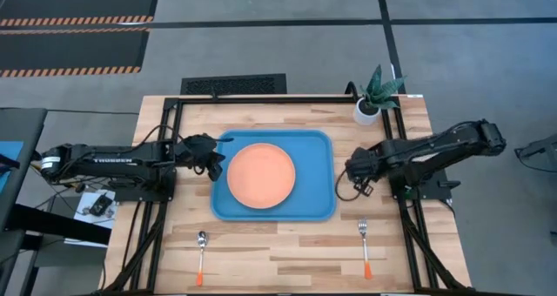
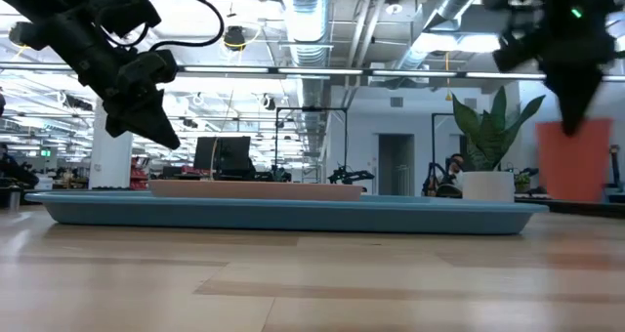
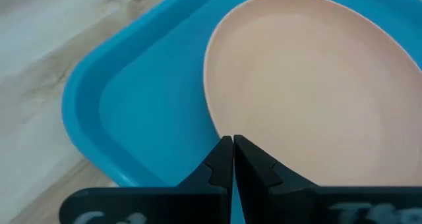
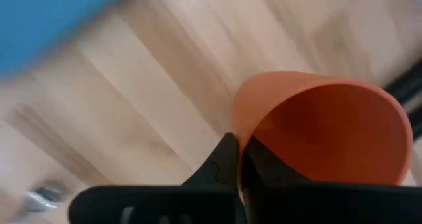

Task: Pick and place plate/cup/fork/spoon on tray
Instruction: Put the orange cup on the blue tray to the top left of the orange plate

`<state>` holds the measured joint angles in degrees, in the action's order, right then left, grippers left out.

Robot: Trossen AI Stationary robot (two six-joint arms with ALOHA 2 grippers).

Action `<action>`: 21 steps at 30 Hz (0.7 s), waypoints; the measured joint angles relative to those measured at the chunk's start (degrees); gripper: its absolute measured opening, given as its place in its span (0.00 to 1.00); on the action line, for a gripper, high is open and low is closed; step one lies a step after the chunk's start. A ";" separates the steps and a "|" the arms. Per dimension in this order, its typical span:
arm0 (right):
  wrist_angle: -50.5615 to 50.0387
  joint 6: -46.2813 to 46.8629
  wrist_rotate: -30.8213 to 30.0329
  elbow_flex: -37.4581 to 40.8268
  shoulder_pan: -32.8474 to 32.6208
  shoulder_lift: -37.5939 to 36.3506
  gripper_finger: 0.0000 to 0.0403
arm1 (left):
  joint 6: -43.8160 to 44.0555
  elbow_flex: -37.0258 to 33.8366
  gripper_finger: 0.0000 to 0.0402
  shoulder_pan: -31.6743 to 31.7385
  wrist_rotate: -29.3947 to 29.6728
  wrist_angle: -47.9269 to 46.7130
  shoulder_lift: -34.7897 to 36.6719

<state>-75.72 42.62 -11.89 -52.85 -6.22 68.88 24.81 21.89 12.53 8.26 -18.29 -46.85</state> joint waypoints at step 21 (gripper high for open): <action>21.86 -51.13 7.49 -28.34 18.54 32.57 0.04 | -6.20 0.00 0.00 3.57 -5.83 8.29 -0.03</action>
<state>-53.86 -8.51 -4.40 -81.19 12.32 101.45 18.61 21.89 16.10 2.44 -10.00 -46.87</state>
